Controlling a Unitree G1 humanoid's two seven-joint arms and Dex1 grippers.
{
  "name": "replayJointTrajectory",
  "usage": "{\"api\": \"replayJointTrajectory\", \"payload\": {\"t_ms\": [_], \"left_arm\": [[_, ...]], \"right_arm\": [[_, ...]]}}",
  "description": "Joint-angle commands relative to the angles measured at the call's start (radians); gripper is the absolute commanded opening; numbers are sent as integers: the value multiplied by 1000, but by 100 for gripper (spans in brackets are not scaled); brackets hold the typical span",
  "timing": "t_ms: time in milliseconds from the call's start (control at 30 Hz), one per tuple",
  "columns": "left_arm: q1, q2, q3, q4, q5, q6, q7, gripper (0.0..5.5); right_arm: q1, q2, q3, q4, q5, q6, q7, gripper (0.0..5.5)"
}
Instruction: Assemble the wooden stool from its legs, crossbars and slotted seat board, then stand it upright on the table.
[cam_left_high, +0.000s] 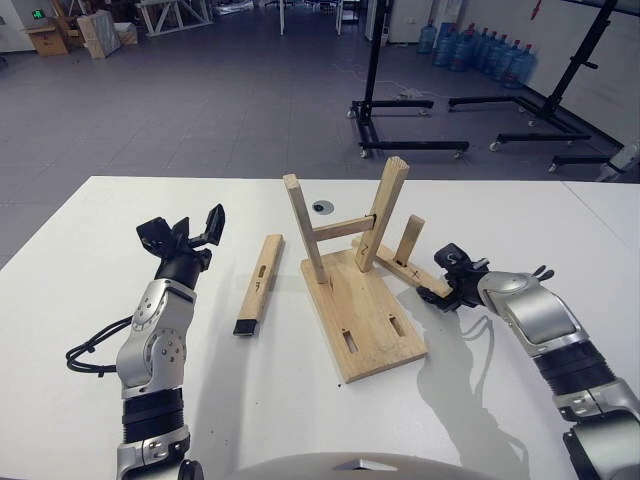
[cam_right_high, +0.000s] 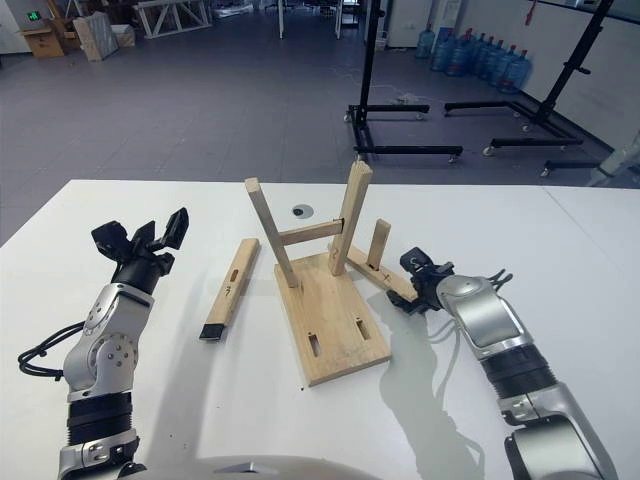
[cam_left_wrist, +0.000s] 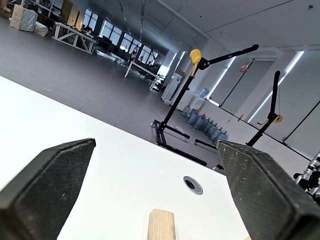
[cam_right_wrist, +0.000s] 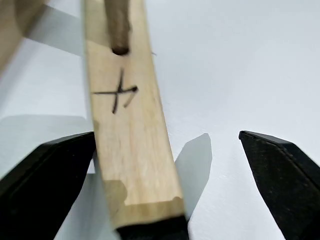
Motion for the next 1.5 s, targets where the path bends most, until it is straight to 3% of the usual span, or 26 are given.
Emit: {"api": "replayJointTrajectory", "payload": {"t_ms": [33,233,400,500,633,767,867,933,1167,1500], "left_arm": [[4,-2,-4,6,11,-4,0,444],[4,-3,-6,8,13,-6,2,444],[-2,1,-5,14,13,-7,0,444],[-5,3,-2,17,14,-9,0,444],[-10,4,0,20,15,-12,0,444],[-16,3,-5,23,18,-13,0,444],[-20,3,-5,28,19,-14,-1,444],[-18,3,-6,24,20,-15,-1,444],[-22,1,-19,32,24,-13,-10,444],[-21,-5,-23,33,25,-16,-10,444]], "right_arm": [[-6,-9,-12,83,-47,1,-8,517],[-86,30,-85,51,-17,18,6,517],[-154,50,-180,-125,100,151,67,517],[-270,73,-303,-215,198,258,67,517],[-416,180,-445,-172,186,201,-112,517],[-485,417,-567,-117,171,55,-390,517],[-469,578,-547,-80,125,-66,-559,517],[-465,625,-518,-32,91,-138,-614,517],[-502,615,-494,86,2,-326,-707,517],[-500,609,-485,154,1,-398,-716,517]]}}
